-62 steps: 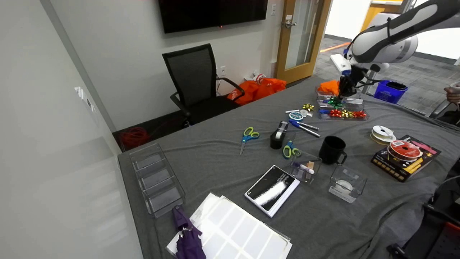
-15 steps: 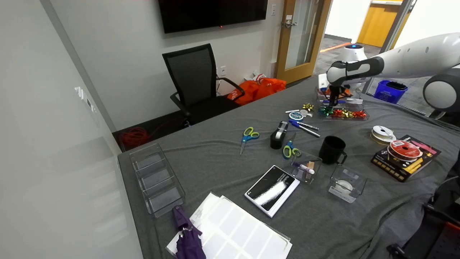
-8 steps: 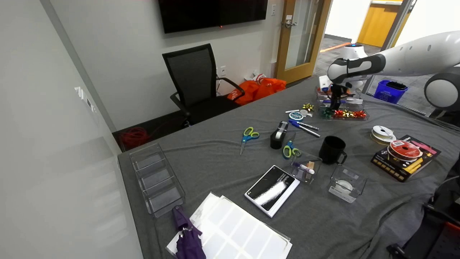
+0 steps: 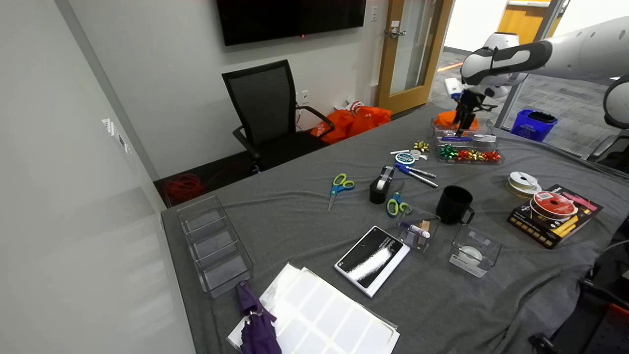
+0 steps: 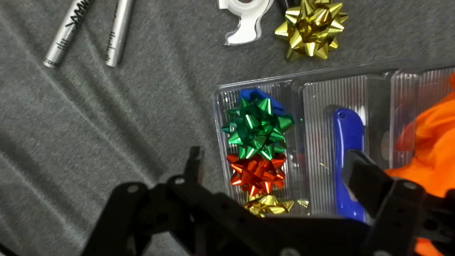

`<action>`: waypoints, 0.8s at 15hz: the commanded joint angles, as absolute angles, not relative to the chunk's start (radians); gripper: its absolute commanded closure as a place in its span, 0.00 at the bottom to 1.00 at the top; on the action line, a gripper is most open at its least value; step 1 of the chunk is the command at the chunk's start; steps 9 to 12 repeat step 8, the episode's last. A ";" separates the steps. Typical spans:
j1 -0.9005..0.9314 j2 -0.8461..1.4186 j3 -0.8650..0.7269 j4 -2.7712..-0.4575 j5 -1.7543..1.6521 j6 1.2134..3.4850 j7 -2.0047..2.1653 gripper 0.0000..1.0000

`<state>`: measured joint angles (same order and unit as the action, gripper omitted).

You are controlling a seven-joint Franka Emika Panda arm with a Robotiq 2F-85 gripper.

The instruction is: Remove the green and red ribbons from the clear case and put them in the bottom compartment of the clear case on the front right

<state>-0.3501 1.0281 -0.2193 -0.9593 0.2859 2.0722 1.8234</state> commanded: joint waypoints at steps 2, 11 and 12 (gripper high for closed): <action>-0.385 0.908 -0.203 -1.061 0.299 1.972 1.725 0.00; -0.437 0.813 -0.209 -1.154 0.290 1.844 1.554 0.00; -0.437 0.813 -0.209 -1.154 0.290 1.844 1.554 0.00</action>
